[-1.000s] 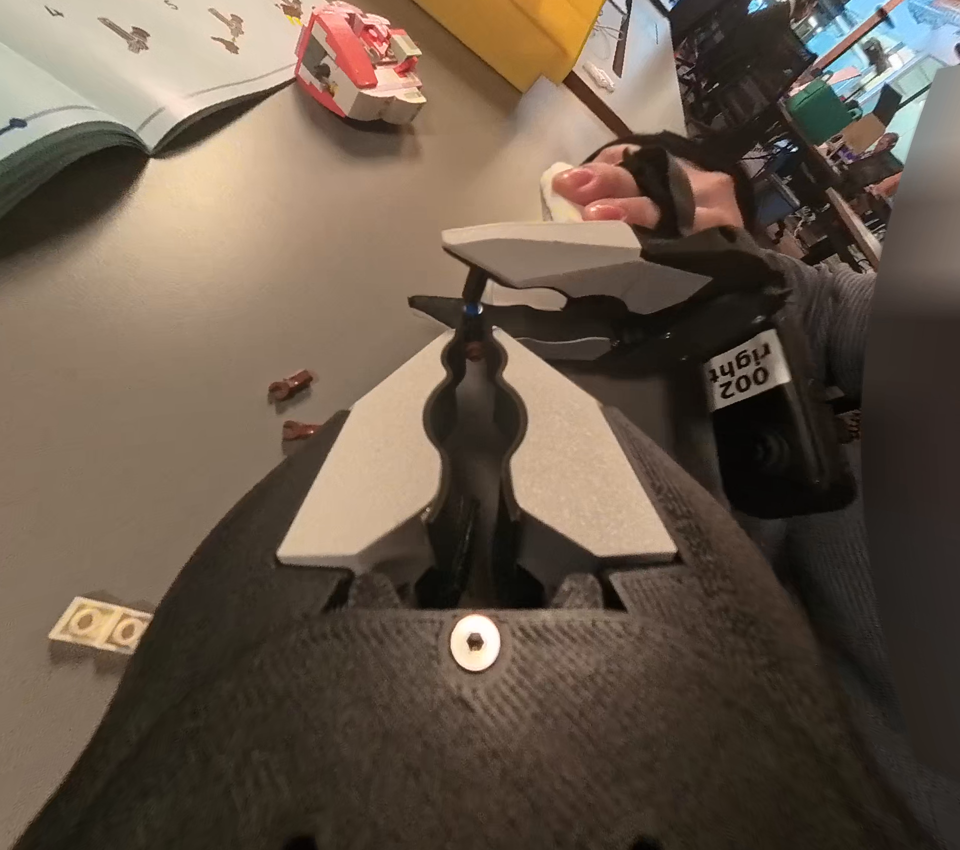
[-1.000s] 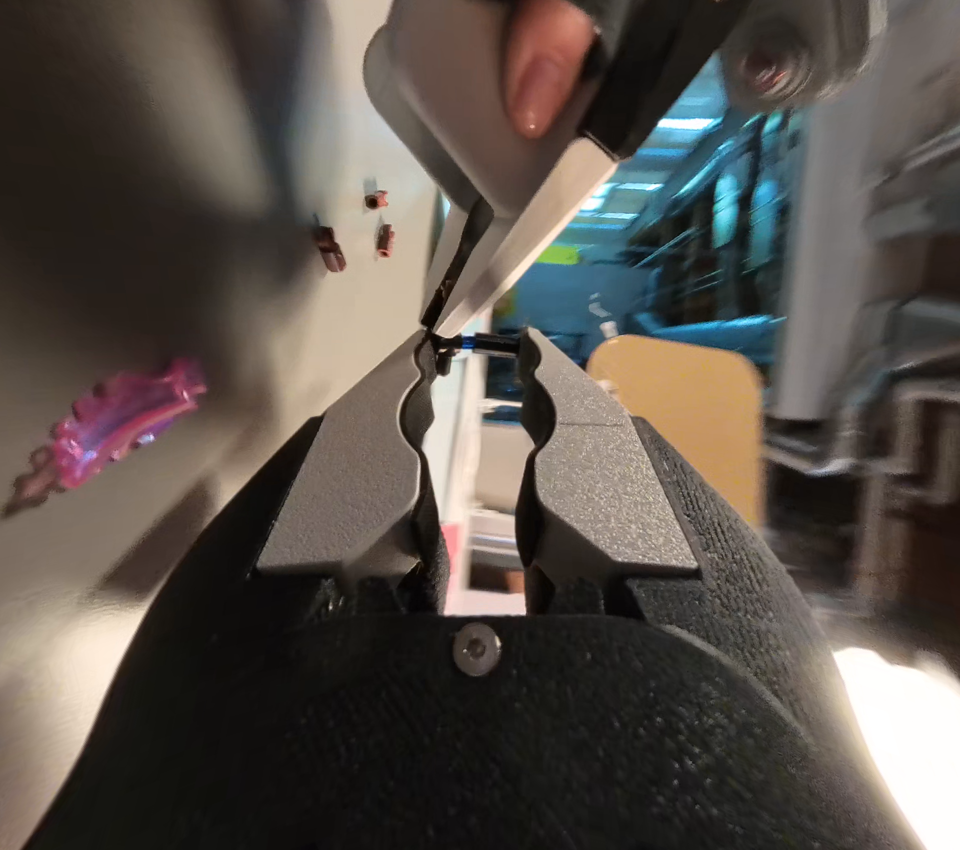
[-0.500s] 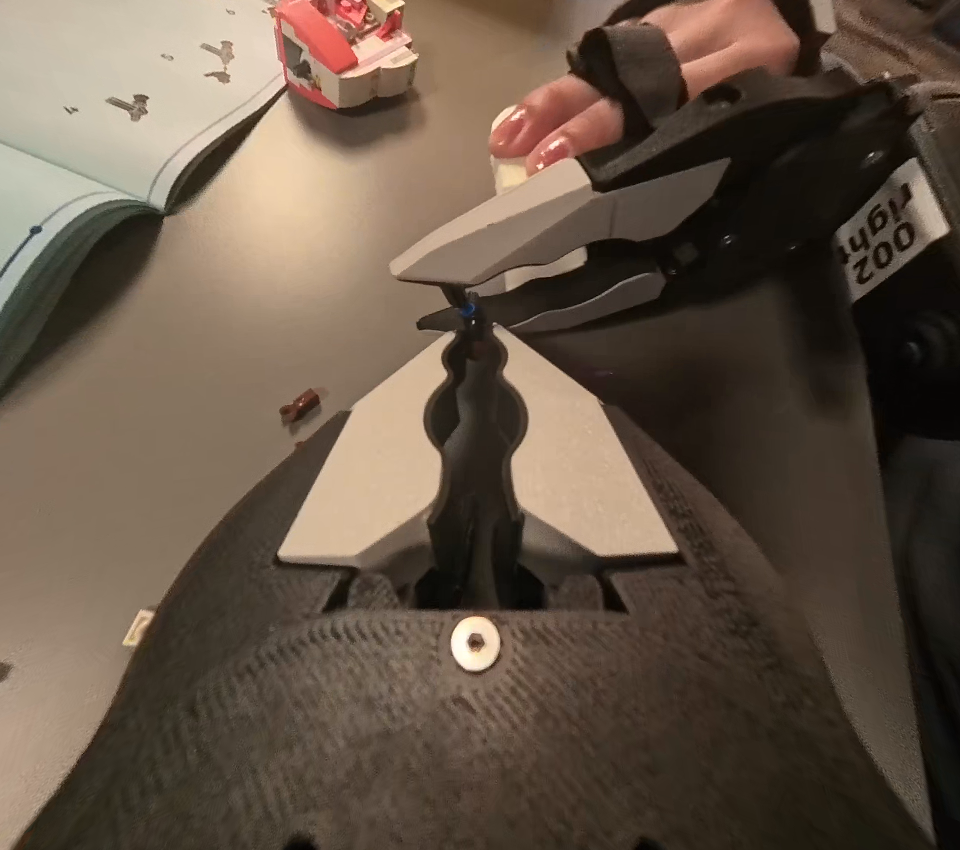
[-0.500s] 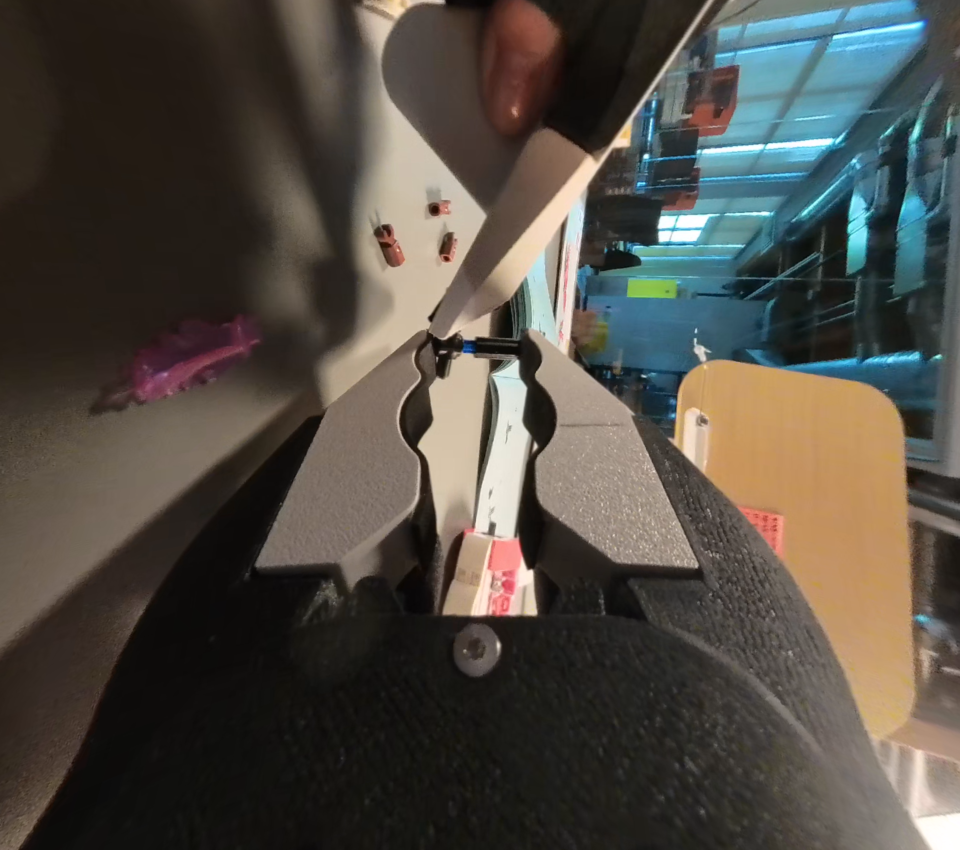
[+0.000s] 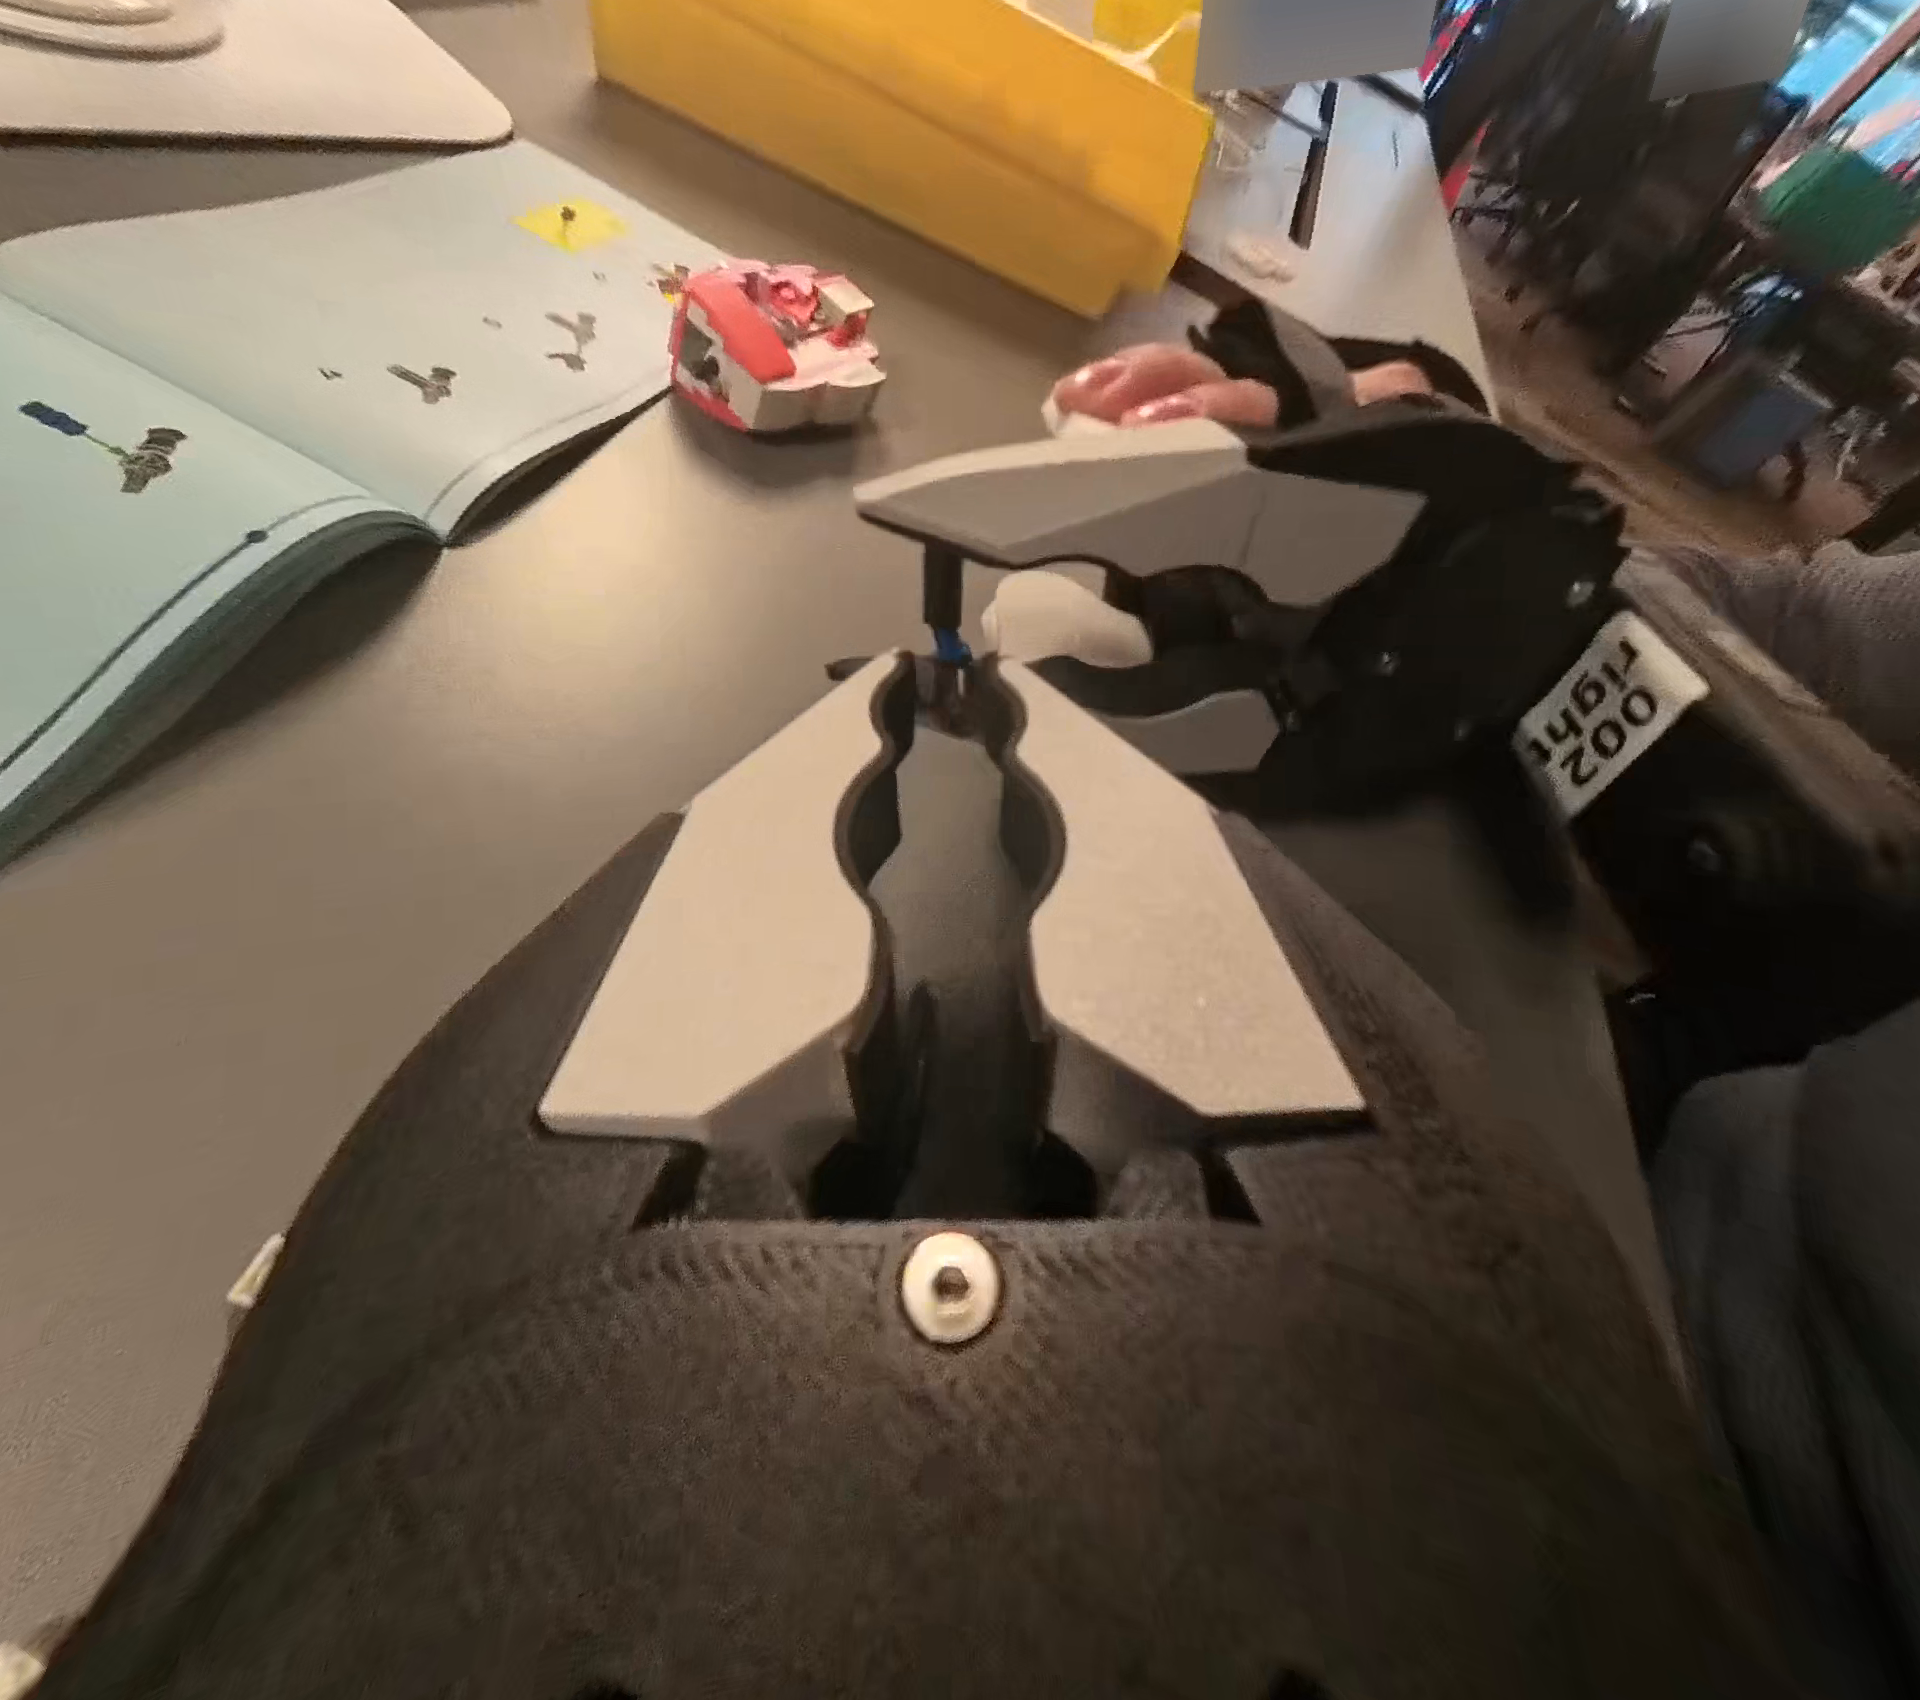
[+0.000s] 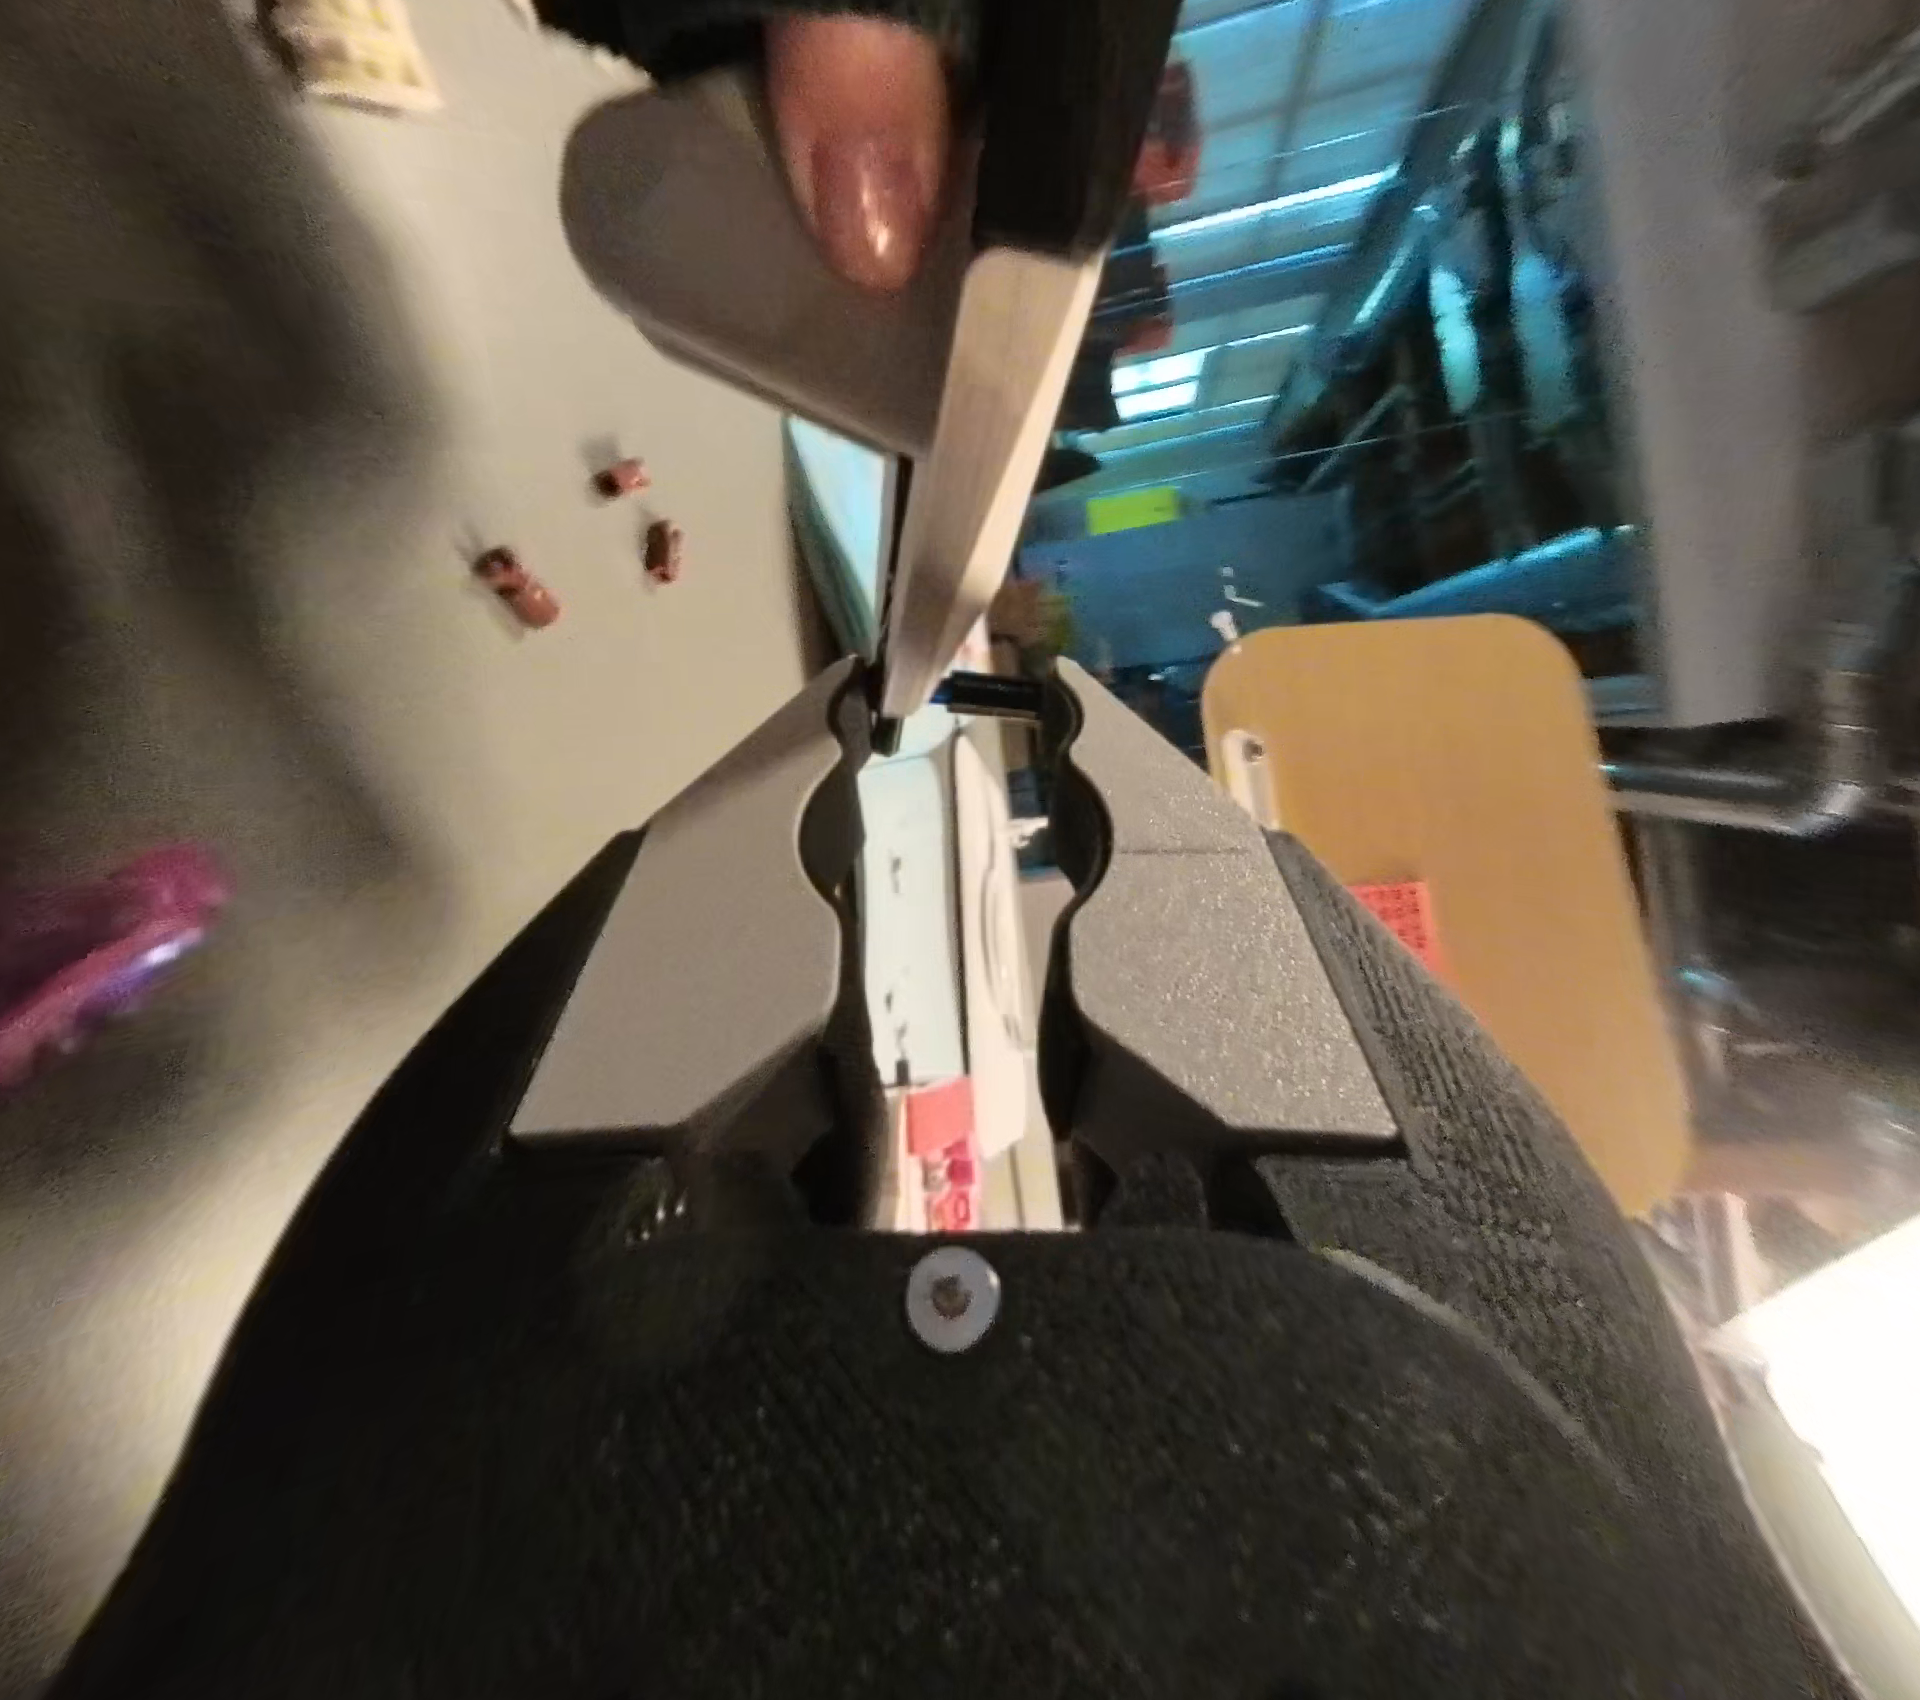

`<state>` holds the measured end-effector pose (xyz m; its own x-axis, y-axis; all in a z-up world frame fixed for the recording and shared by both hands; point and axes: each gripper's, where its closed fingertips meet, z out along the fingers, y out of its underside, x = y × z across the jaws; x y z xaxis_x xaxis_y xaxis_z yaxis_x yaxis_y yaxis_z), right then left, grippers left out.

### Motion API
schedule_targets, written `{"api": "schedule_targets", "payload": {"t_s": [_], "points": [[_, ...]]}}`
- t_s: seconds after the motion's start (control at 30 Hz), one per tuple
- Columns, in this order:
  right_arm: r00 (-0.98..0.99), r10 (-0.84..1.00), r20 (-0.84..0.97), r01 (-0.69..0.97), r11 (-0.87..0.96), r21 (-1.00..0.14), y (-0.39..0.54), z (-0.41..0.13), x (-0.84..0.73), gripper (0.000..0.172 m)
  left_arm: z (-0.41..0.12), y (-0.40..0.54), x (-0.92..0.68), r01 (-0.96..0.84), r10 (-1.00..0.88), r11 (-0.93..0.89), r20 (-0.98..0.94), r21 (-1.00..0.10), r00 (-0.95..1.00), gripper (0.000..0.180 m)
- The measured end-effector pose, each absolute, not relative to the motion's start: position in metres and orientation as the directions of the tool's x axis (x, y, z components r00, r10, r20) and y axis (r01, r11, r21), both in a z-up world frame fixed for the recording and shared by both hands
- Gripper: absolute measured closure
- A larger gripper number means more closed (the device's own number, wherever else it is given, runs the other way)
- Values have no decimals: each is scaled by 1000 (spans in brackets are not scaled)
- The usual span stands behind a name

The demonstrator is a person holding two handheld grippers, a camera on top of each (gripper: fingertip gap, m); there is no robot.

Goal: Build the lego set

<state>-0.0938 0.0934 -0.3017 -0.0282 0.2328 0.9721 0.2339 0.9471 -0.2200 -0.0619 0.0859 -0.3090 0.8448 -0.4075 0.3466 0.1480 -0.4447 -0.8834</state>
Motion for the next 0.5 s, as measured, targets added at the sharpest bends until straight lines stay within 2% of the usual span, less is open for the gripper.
{"api": "schedule_targets", "payload": {"t_s": [0.17, 0.27, 0.5], "points": [[55, 149, 987, 240, 958, -158, 89, -291, -96, 141, -302, 87, -61, 136, -417, -396, 309, -908, 855, 173], [89, 162, 983, 253, 951, -180, 93, -284, -95, 141, -295, 86, -63, 168, -420, -374, 328, -912, 846, 171], [124, 74, 990, 282, 954, -107, 97, -277, -92, 141, -288, 82, -59, 170, -471, -367, 341, -915, 814, 164]]}}
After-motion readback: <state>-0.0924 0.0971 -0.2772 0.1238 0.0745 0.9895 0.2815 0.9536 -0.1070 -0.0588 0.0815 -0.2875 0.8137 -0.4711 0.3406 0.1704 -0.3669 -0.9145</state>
